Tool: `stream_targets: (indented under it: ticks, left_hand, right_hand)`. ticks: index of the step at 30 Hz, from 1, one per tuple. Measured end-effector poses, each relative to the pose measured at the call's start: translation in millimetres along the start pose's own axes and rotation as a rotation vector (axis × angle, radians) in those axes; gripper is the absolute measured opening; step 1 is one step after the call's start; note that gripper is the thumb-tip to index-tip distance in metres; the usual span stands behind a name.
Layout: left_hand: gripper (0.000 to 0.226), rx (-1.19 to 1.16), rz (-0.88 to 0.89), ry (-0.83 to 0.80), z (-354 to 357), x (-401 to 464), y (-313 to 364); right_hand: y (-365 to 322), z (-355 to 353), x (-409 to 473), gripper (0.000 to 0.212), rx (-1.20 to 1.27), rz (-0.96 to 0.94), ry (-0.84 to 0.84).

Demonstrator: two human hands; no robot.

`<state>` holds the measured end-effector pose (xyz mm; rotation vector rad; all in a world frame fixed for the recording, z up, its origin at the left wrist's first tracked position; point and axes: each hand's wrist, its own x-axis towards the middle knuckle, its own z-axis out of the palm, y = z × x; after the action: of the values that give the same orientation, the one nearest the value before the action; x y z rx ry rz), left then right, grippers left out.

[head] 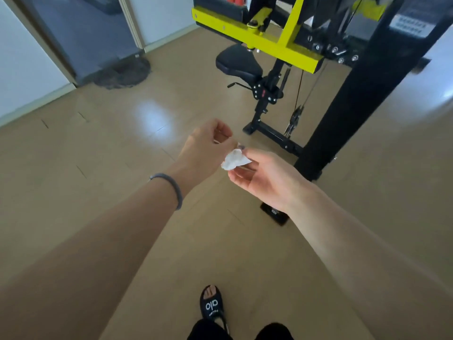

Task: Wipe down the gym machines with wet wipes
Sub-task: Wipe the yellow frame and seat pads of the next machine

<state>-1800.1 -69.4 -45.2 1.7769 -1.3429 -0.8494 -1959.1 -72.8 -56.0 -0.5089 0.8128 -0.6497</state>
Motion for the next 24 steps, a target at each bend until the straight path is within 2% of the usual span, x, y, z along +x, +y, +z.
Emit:
stream_targets:
  ticks: [4,6,11,13,15,18,21,24]
  left_hand:
    - [0.002,-0.089,-0.093,-0.099,-7,111,28]
    - [0.007,-0.138,-0.144,-0.137,-6,166,41]
    - [0.027,-0.292,-0.224,-0.327,1,293,58]
    - [0.027,-0.313,-0.250,-0.325,3,339,59]
    - [0.015,-0.281,-0.227,-0.289,4,382,58]
    - [0.018,-0.216,-0.189,-0.246,-3,445,52]
    - [0.018,-0.179,-0.167,-0.255,-16,504,44]
    - [0.020,-0.099,-0.113,-0.282,-29,567,33]
  right_hand:
    - [-69,6,74,0.019,0.052,-0.077,0.051]
    - [-107,1,112,0.021,0.054,-0.136,0.125]
    - [-191,-15,220,0.011,0.022,-0.215,0.280]
    - [-218,-15,261,0.016,-0.024,-0.230,0.291]
    - [-239,-13,296,0.019,-0.099,-0.235,0.272]
    - [-267,-9,354,0.022,-0.152,-0.220,0.207]
    - [-288,-2,411,0.025,-0.059,-0.249,0.286]
    - [-309,10,466,0.022,-0.115,-0.329,0.462]
